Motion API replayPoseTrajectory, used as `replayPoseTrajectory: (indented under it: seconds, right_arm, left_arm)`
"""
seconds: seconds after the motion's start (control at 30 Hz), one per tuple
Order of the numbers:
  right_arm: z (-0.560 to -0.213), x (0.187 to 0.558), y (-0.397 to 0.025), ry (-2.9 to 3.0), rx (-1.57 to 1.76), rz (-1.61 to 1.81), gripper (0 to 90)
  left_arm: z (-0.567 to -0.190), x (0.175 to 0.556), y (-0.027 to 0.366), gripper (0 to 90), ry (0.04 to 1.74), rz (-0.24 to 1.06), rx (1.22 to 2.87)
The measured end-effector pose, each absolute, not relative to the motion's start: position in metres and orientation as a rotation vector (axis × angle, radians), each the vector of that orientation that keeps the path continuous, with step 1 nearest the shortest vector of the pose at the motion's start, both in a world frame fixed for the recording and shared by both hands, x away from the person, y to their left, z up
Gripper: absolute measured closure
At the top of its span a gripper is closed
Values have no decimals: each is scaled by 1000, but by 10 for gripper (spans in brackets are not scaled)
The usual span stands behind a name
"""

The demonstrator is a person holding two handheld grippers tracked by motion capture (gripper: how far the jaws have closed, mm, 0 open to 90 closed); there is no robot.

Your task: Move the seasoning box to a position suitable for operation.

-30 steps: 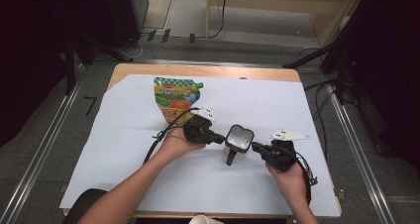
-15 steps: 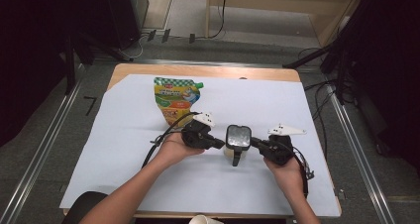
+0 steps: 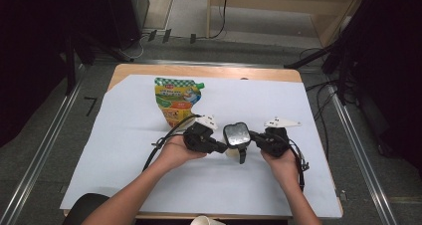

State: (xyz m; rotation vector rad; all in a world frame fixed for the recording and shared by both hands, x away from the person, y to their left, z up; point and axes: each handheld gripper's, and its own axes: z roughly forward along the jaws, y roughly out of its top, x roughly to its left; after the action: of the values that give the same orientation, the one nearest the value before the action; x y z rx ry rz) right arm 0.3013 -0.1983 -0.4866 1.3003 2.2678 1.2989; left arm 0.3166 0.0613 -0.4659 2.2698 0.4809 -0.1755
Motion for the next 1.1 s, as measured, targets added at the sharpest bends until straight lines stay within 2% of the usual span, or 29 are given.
replayPoseTrajectory:
  seconds: [0.07, 0.17, 0.3, 0.53, 0.7, 1.1]
  right_arm:
    - [-488, 303, -198, 2273, 1298, 1294, 900]
    - [-486, 301, -202, 2273, 1278, 1279, 900]
    - [-481, 296, -208, 2265, 1286, 1290, 900]
    - [-469, 264, -212, 2290, 1256, 1284, 900]
    - [-469, 245, -209, 2318, 1243, 1292, 900]
    - [-474, 214, -182, 2384, 1125, 1320, 900]
  left_arm:
    - [-465, 317, 63, 848, 484, -188, 2270]
    - [-463, 318, 70, 757, 538, -208, 2263]
    - [-460, 318, 78, 703, 527, -187, 2253]
    - [-454, 319, 85, 524, 526, -205, 2211]
    - [-448, 316, 83, 486, 484, -174, 2232]
    - [-440, 316, 88, 478, 454, -176, 2210]
